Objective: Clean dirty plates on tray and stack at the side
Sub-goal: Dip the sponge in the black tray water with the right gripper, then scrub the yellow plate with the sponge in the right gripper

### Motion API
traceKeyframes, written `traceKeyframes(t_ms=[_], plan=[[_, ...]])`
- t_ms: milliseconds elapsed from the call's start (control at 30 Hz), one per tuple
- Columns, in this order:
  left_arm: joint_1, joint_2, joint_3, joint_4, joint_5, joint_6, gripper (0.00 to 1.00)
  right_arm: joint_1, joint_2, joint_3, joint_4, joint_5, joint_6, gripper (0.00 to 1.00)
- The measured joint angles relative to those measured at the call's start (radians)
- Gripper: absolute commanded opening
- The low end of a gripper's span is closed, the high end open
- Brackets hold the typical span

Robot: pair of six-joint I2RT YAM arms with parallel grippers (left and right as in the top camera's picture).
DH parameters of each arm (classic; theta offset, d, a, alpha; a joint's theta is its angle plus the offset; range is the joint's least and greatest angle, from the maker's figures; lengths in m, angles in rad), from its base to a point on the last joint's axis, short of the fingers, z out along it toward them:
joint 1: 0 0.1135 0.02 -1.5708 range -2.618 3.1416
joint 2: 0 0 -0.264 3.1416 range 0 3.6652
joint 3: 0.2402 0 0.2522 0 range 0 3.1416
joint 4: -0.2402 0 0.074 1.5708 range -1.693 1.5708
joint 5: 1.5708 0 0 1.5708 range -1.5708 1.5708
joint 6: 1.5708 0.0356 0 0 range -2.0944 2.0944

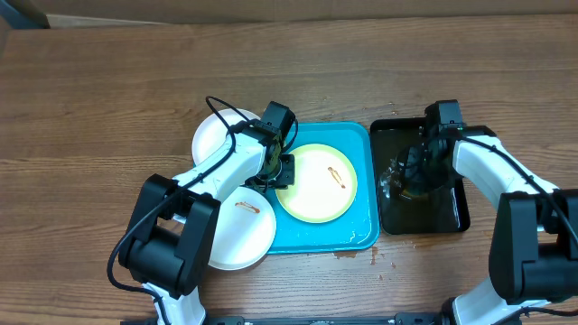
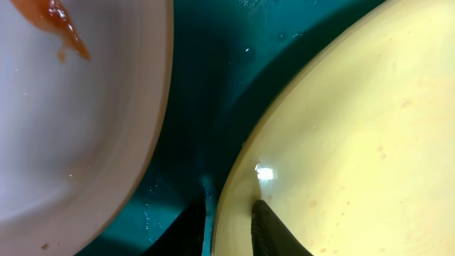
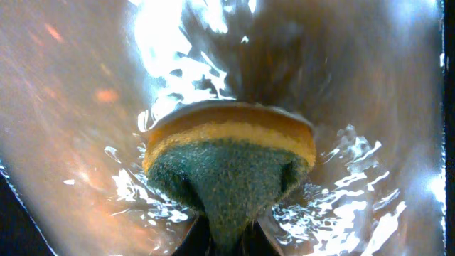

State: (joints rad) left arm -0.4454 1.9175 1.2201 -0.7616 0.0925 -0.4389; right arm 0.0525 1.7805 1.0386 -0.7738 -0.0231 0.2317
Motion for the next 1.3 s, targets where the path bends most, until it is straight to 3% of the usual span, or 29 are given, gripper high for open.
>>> traceKeyframes(t_ms=[100, 300, 733, 1300], plan=[[0.000, 0.000, 0.000, 0.000, 0.000, 0.000, 0.26, 0.000, 0.000, 0.036, -0.085, 0.001, 0.000, 0.04], [0.000, 0.000, 0.000, 0.005, -0.002, -0.004, 0.04, 0.025, -0.018, 0.113, -0.136, 0.004, 0.000, 0.04], [0.002, 0.000, 0.002, 0.034, 0.009, -0.088, 0.04, 0.130, -0.048, 0.121, -0.155, 0.212, 0.000, 0.04], [0.027, 0.000, 0.005, 0.000, 0.013, -0.110, 0.04, 0.132, -0.055, 0.267, -0.312, 0.245, -0.023, 0.04]])
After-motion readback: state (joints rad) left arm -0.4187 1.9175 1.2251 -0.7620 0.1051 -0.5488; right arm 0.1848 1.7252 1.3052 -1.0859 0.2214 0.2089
